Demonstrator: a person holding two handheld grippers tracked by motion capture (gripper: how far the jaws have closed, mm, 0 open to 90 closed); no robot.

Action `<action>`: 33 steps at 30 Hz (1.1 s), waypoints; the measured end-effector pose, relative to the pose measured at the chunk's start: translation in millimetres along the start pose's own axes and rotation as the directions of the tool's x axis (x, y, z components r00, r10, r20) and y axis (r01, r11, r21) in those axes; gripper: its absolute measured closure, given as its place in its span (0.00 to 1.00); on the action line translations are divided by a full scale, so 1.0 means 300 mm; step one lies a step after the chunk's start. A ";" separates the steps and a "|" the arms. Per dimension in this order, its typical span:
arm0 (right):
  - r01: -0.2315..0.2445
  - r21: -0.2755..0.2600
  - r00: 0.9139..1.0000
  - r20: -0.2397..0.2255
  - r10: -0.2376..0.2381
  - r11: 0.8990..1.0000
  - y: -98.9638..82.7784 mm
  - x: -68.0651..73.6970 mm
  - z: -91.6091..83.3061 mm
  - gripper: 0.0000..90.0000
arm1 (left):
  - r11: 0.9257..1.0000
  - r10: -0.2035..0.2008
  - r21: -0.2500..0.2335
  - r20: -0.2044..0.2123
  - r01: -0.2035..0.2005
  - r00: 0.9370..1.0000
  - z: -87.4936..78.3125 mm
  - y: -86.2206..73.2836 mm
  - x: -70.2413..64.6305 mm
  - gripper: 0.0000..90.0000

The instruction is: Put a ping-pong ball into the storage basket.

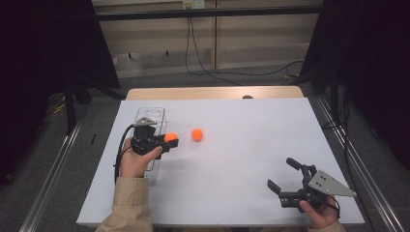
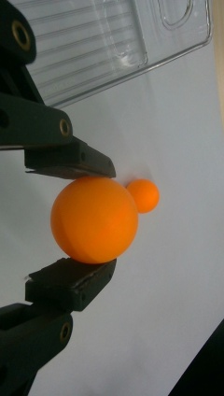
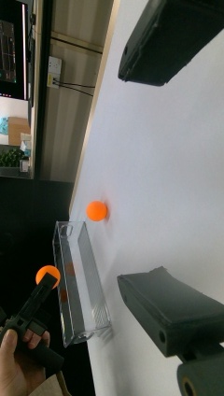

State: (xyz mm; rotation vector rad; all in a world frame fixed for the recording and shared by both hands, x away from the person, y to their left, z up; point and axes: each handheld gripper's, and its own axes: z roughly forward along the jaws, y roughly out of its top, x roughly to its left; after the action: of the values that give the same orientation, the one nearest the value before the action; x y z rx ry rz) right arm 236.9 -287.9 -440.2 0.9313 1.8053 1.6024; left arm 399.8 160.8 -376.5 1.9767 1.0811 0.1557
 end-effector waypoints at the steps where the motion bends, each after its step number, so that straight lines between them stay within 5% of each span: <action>1: -0.001 0.000 1.000 -0.001 0.001 1.000 0.000 0.000 0.000 0.03 | 1.000 0.002 0.004 -0.002 -0.002 1.000 -0.003 0.000 0.003 0.57; 33: 0.000 0.000 1.000 -0.002 0.000 1.000 0.000 0.001 0.000 0.03 | 1.000 -0.010 -0.017 -0.035 0.010 0.999 -0.036 -0.006 0.035 0.56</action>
State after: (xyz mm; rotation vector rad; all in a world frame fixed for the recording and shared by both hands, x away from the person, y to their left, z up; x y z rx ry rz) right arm 236.8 -287.7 -440.1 0.9303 1.8066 1.6038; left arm 400.3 175.7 -373.8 1.9597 1.1086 0.1939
